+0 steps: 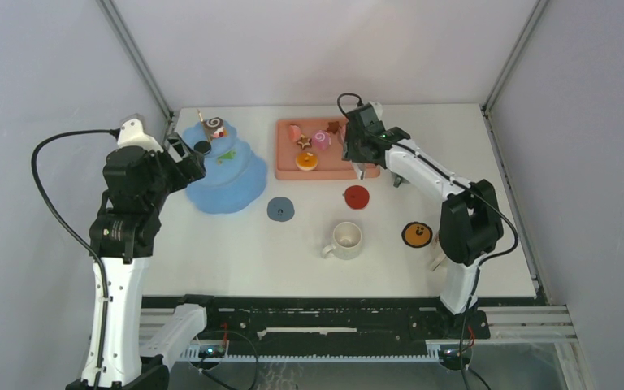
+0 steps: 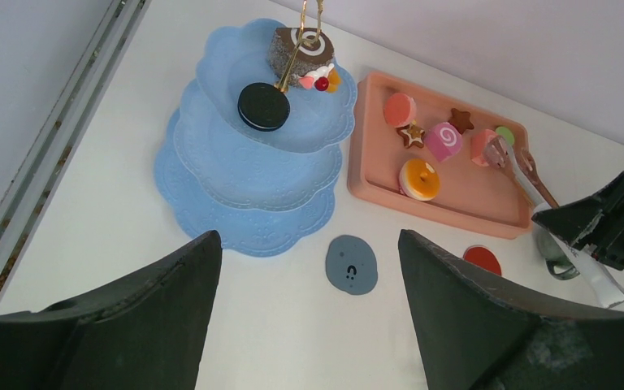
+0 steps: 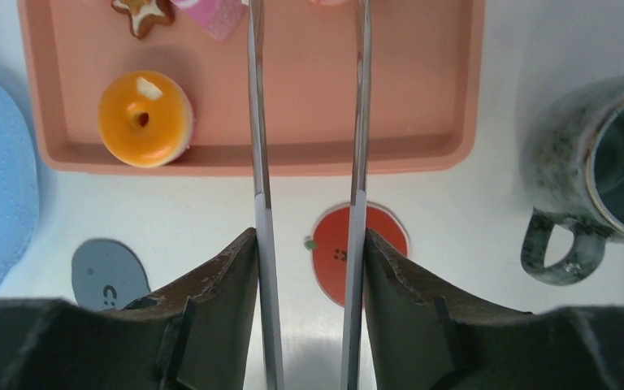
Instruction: Serve the afternoon tea
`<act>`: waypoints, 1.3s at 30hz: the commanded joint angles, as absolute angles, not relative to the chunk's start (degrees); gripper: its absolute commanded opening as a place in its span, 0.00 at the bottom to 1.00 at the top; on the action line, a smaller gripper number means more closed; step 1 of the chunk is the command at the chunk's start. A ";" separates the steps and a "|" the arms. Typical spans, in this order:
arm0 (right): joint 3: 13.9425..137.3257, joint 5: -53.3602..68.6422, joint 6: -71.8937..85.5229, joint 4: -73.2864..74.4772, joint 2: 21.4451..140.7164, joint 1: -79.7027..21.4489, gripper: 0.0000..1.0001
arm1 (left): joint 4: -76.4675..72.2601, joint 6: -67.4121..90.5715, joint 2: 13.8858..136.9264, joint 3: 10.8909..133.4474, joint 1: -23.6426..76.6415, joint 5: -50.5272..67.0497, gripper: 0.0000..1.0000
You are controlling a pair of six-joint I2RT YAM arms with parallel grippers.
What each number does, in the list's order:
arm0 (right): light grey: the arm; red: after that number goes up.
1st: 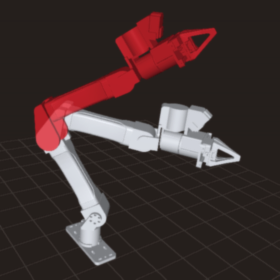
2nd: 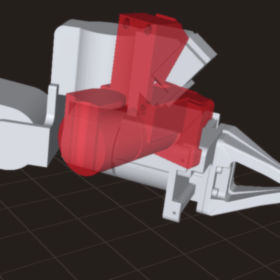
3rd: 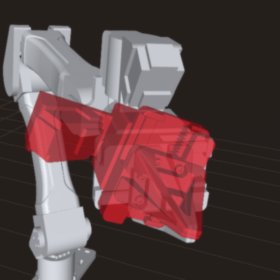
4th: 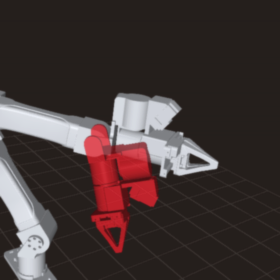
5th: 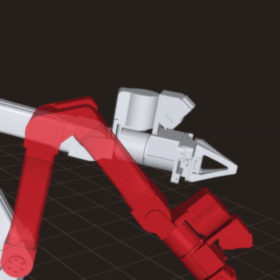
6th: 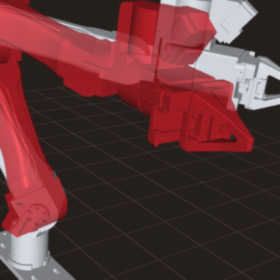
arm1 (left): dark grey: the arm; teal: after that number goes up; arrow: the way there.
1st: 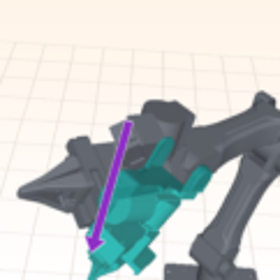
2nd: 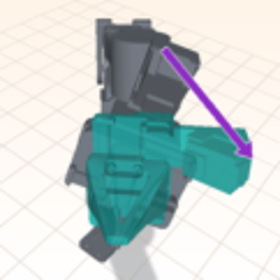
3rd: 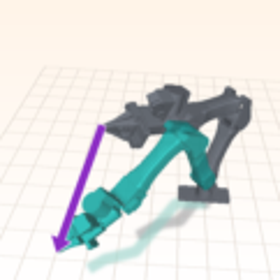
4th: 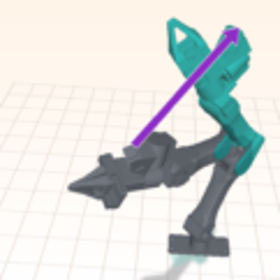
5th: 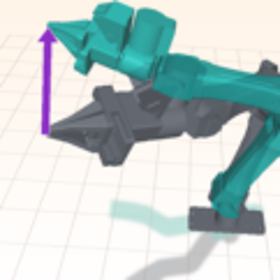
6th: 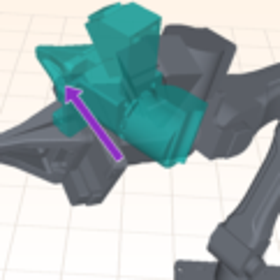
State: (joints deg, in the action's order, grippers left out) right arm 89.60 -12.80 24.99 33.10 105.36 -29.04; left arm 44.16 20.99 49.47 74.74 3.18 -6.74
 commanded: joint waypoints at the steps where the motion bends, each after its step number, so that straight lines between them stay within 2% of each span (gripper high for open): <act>1: 95.33 -17.20 27.51 33.08 107.90 -30.39 0.56 | 41.92 21.22 48.86 74.08 2.72 -5.87 0.84; 12: 98.98 -22.71 28.13 36.73 111.10 -30.57 0.53 | 41.88 20.73 48.77 73.83 2.74 -5.99 0.84; 24: 99.31 -19.07 26.20 35.70 112.09 -30.06 0.49 | 41.92 20.57 48.81 73.73 2.72 -5.86 0.84; 27: 99.30 -19.32 26.30 35.51 112.35 -29.97 0.40 | 41.92 20.63 48.82 73.73 2.71 -5.80 0.84; 29: 99.11 -19.64 26.28 35.51 112.41 -29.93 0.29 | 41.92 20.58 48.87 73.83 2.67 -5.80 0.84; 30: 98.94 -19.62 26.24 35.43 112.33 -29.89 0.22 | 41.88 20.57 48.94 73.82 2.70 -5.71 0.84; 32: 98.60 -19.71 26.20 35.38 111.73 -29.98 0.00 | 41.92 20.53 48.93 73.91 2.72 -5.69 0.84; 39: 94.92 -18.14 24.10 33.34 107.03 -30.49 0.00 | 41.92 20.58 48.87 74.07 2.72 -5.81 0.84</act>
State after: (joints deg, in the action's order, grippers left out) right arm 95.92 -18.83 25.87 36.86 112.31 -30.11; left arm 44.14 20.97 49.45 74.74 3.18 -6.68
